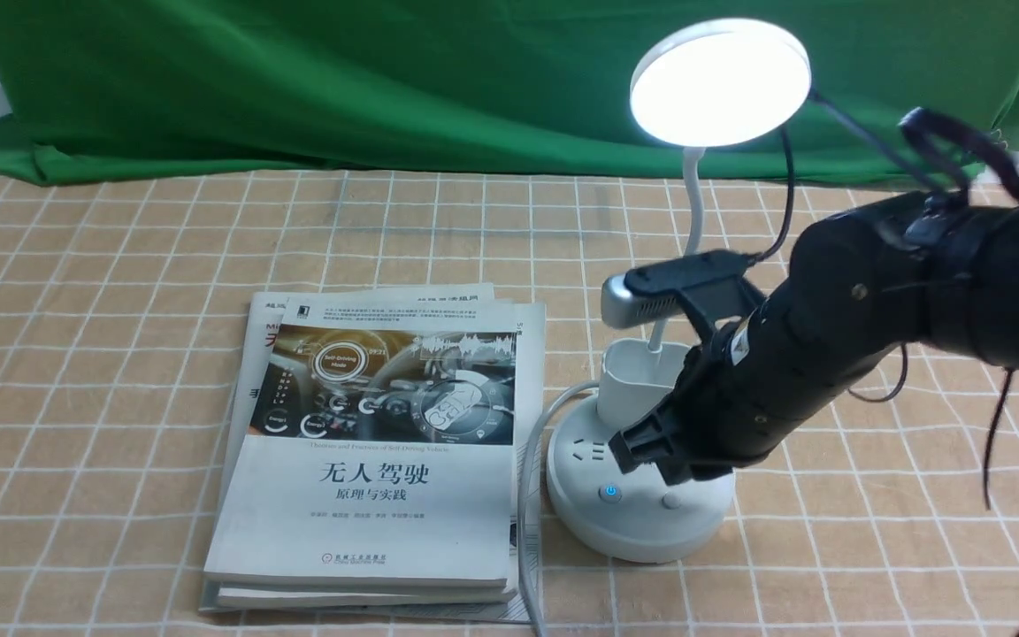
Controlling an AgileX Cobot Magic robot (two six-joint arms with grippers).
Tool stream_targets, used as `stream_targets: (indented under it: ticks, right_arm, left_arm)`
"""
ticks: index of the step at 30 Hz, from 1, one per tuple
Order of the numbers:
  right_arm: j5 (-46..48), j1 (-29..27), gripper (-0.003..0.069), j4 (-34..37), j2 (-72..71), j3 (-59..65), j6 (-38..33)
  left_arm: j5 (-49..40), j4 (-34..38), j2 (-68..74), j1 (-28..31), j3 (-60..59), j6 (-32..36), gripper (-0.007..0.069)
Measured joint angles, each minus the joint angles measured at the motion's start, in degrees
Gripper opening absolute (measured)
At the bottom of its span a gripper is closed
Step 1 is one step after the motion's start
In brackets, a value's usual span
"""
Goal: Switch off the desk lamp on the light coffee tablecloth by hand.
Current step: 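Press the power button on the lamp base to turn the lamp off with the right gripper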
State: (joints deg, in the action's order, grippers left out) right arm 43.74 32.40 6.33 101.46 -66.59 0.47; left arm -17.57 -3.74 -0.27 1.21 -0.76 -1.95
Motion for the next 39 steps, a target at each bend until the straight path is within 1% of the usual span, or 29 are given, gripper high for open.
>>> stream_targets:
  ticks: [5,15,23,28,31,39]
  right_arm:
    - [-0.1,0.0,0.0036,-0.08,3.25,-0.13,0.0]
    - [0.03,0.0,0.0036,-0.08,2.71,-0.15,0.0]
    - [1.38,0.0,0.0036,-0.52,-6.54,1.45,0.06]
    - [0.25,0.0,0.0036,-0.63,-13.41,4.61,1.34]
    - [-0.14,0.29,0.0036,-0.64,-14.82,4.61,1.47]
    - [-0.17,0.71,0.0033,-0.69,-9.45,4.53,1.44]
  left_arm:
    - [0.0,0.0,0.0,0.0,0.0,0.0,0.0005]
    - [0.0,0.0,0.0,0.0,0.0,0.0,0.0005]
    - [0.0,0.0,0.0,0.0,0.0,0.0,0.0005]
    - [0.0,0.0,0.0,0.0,0.0,0.0,0.0005]
    - [0.0,0.0,0.0,0.0,0.0,0.0,0.0005]
    - [0.0,0.0,0.0,0.0,0.0,0.0,0.0005]
